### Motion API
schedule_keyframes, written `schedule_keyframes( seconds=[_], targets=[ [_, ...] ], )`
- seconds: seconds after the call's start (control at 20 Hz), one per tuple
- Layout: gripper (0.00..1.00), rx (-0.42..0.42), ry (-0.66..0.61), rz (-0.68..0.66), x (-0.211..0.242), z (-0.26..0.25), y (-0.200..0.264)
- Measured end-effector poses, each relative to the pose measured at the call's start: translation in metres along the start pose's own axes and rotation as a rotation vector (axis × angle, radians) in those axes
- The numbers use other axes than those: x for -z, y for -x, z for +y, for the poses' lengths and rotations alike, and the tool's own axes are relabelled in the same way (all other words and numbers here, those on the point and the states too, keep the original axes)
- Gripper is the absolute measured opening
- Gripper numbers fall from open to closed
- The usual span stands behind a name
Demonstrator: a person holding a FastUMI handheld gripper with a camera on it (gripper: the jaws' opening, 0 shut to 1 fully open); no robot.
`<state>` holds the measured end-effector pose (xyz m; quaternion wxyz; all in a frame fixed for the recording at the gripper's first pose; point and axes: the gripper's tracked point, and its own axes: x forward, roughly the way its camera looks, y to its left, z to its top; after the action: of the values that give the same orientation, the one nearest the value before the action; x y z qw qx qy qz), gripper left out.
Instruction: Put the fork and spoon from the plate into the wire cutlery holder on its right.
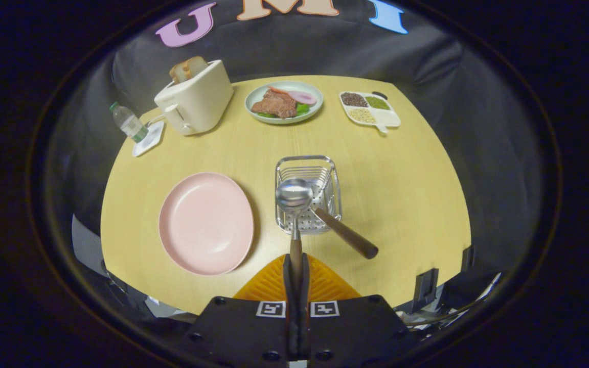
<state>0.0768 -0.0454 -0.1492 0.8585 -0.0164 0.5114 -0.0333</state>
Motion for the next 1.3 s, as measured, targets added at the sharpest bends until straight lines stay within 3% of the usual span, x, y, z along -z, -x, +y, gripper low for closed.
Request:
schedule_keyframes(
  seconds=[0.45,0.75,1.1,1.3],
  targets=[
    [0.07,0.043,0.084,0.090,-0.007,-0.006,-0.005],
    [0.20,-0.009,0.014,0.058,-0.015,0.006,-0.001],
    [1.00,-0.036,-0.056,-0.029,-0.020,0.010,0.019],
    [1.00,-0.130,-0.152,-0.145,-0.036,0.026,0.040]
  ],
)
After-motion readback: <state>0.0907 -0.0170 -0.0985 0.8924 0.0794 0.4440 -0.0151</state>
